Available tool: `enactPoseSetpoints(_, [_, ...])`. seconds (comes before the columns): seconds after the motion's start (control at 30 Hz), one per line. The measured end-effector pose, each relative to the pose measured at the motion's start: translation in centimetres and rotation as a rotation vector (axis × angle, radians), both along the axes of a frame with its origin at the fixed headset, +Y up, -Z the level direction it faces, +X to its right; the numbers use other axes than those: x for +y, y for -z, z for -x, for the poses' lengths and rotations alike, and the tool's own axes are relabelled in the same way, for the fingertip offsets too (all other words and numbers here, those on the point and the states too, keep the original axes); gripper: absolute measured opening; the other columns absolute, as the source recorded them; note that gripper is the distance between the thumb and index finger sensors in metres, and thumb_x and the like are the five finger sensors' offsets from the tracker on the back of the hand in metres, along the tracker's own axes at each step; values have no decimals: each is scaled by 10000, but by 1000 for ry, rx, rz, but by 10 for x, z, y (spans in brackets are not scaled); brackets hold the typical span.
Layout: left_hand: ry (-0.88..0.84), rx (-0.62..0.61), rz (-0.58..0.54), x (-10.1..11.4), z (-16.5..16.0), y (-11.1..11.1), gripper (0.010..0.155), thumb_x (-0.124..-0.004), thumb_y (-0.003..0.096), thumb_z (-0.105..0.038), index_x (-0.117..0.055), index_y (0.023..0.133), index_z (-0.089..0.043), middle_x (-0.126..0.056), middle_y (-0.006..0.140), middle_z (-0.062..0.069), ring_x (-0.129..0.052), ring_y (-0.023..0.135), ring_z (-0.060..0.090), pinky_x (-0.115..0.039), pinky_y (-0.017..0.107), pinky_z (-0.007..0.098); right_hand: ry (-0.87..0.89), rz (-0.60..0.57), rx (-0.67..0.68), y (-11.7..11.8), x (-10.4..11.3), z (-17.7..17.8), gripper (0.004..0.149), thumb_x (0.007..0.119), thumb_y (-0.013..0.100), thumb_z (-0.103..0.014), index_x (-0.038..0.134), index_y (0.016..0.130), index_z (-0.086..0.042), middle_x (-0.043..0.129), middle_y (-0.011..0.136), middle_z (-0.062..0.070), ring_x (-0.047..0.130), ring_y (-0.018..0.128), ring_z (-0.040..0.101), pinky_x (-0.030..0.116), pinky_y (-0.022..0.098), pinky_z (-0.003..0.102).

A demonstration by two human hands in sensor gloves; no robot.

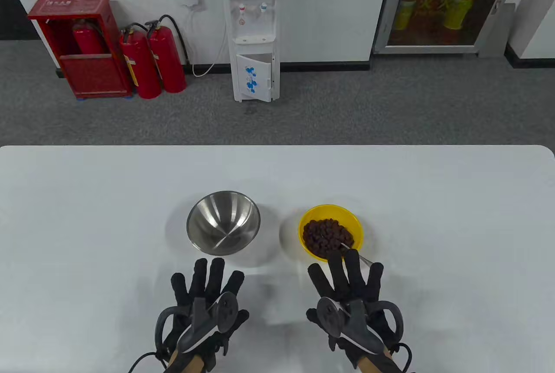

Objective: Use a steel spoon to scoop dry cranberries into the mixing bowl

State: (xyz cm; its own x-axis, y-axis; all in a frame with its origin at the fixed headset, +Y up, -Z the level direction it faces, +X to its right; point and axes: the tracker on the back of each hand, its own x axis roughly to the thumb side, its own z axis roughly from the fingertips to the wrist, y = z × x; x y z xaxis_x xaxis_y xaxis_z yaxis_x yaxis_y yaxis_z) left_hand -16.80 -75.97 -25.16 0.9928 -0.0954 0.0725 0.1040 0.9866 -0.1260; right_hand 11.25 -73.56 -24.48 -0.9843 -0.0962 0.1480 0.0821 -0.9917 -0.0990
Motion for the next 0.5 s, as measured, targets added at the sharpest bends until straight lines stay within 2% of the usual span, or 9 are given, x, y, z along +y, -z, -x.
enactPoseSetpoints(0.33, [-38, 9, -12, 1, 2, 1, 779, -565, 392, -759, -135, 1017, -580, 12, 1191, -116, -14, 1151, 263, -44, 707, 705, 45, -15, 12, 0, 2, -1, 923, 692, 350, -774, 98, 1010, -522, -64, 1103, -75, -73, 1058, 279, -19, 653, 690])
enactPoseSetpoints(0.5, [-196, 44, -18, 4, 11, 3, 770, -569, 398, -748, -165, 1027, -563, -38, 1201, -98, -71, 1158, 265, -82, 724, 704, 61, -13, 9, 0, 1, -2, 917, 694, 353, -767, 108, 1012, -518, -53, 1106, -72, -56, 1064, 280, -10, 658, 690])
